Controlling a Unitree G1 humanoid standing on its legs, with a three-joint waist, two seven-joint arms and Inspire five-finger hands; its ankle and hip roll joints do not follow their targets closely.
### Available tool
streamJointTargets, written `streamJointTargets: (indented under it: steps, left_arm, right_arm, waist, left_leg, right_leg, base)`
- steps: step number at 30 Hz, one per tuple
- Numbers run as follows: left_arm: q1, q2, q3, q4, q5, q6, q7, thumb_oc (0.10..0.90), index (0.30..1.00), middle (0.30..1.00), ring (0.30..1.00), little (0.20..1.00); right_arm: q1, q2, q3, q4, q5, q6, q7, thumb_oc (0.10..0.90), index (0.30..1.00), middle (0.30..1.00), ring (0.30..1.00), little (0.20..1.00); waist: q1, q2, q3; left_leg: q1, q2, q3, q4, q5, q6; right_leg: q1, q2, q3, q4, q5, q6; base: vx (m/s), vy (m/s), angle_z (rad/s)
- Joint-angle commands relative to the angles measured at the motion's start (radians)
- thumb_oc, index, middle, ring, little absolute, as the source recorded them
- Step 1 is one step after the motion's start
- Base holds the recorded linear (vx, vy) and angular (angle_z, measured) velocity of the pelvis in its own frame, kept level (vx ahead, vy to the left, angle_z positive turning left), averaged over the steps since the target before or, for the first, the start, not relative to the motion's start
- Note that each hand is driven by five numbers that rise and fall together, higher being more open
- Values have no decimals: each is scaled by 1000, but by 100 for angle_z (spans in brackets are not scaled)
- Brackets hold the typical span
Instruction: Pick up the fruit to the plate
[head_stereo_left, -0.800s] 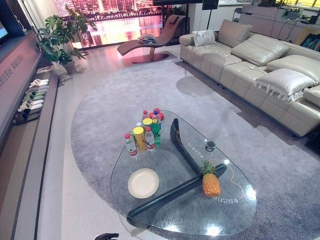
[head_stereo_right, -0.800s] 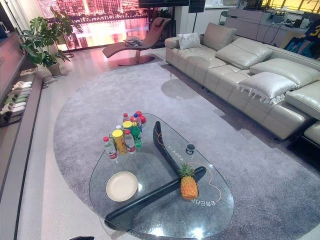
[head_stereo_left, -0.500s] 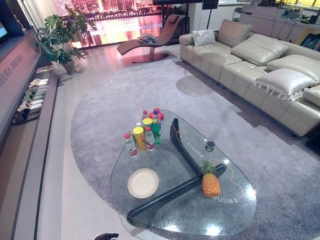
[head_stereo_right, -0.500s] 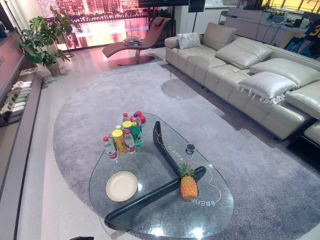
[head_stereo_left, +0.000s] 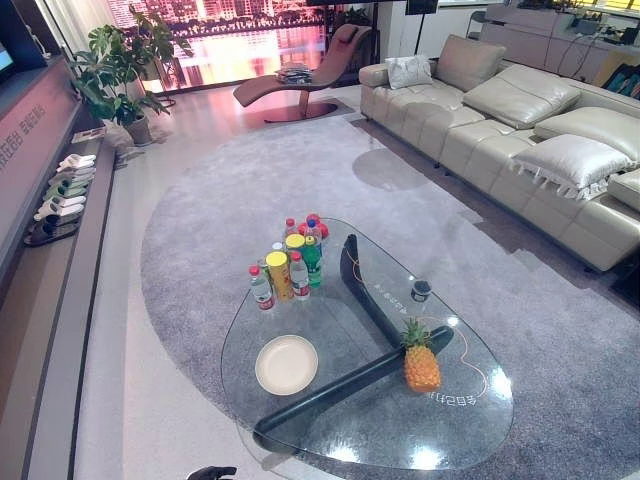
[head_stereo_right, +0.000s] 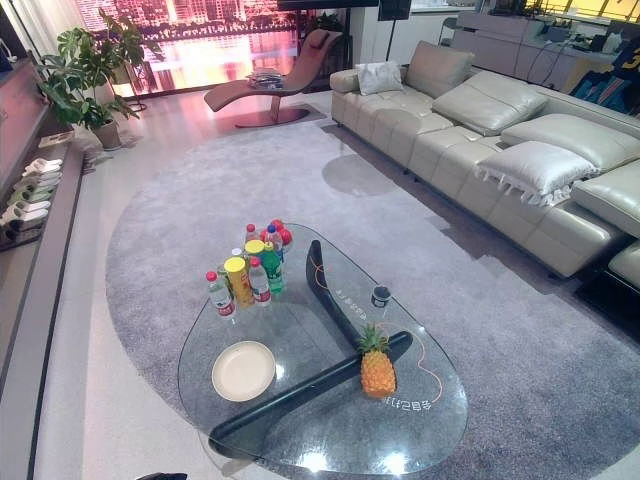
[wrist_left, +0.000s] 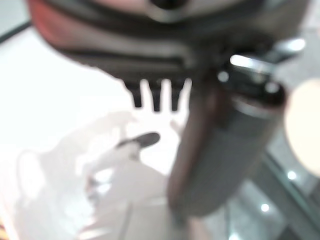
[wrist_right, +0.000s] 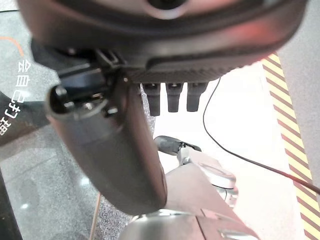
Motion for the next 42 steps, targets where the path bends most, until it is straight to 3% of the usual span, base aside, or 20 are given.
streamJointTargets:
  steps: [1,12,18,21,25,28,34,42]
  left_arm:
    - [-65,-46,-5,58,14,3,-21,800,900,900,900,900]
    - [-50,-42,-9,19,-60,2,-60,800,900,900,900,900]
    - [-102,-35,-17,-12,-142,-3,-87,800,900,900,900,900]
    - [-125,-22,-39,-46,-189,-10,-205,800,900,900,900,900]
    - [-154,5,-81,-94,-321,-10,-304,800,900,900,900,900]
    - [-183,28,-82,-112,-404,-10,-308,800,900,900,900,900]
    - [-282,89,15,-137,-591,-54,-207,800,900,900,900,900]
    - [-303,101,85,-197,-642,-128,-86,800,900,900,900,900]
  right_arm:
    - [-63,2,14,37,-11,5,11,800,900,900,900,900]
    - [-60,-9,23,14,-5,19,14,800,900,900,900,900]
    - [-120,-24,43,11,0,15,7,800,900,900,900,900]
    - [-159,-47,58,-10,-2,4,-22,800,900,900,900,900]
    - [-210,-109,25,-37,87,-24,-67,800,900,900,900,900]
    - [-232,-152,-12,-47,144,-70,-90,800,900,900,900,900]
    - [-300,-198,-77,-101,261,-175,-144,800,900,900,900,900]
    - [-322,-177,-85,-163,306,-261,-163,800,900,900,900,900]
  waist:
    - [15,-2,47]
    - [18,7,99]
    - [19,23,217]
    - [18,27,278]
    - [15,31,348]
    - [20,35,388]
    - [15,6,471]
    - [9,-6,487]
  left_leg:
    - [40,39,5,6,-45,26]
    - [-17,29,0,6,-32,29]
    - [-140,-5,-25,6,-17,47]
    - [-202,-20,-30,6,-7,56]
    - [-247,-31,-45,6,12,59]
    - [-285,-38,-58,26,24,59]
    - [-520,-58,-94,289,-32,59]
    - [-700,-68,-124,485,-99,67]
  right_leg:
    - [-21,-60,-19,4,52,-5]
    - [-83,-63,-8,4,72,-1]
    - [-214,-62,14,4,109,-4]
    - [-284,-56,29,4,131,-6]
    - [-324,-37,35,4,140,-20]
    - [-365,-42,35,42,133,-24]
    - [-579,-63,71,253,87,-32]
    - [-749,-54,105,401,48,-36]
  base:
    - [0,0,0]
    - [30,-5,0]
    - [-135,-15,1]
    - [-116,-29,6]
    - [-78,-17,-4]
    - [-84,-16,-3]
    - [-136,-48,4]
    - [-68,-16,7]
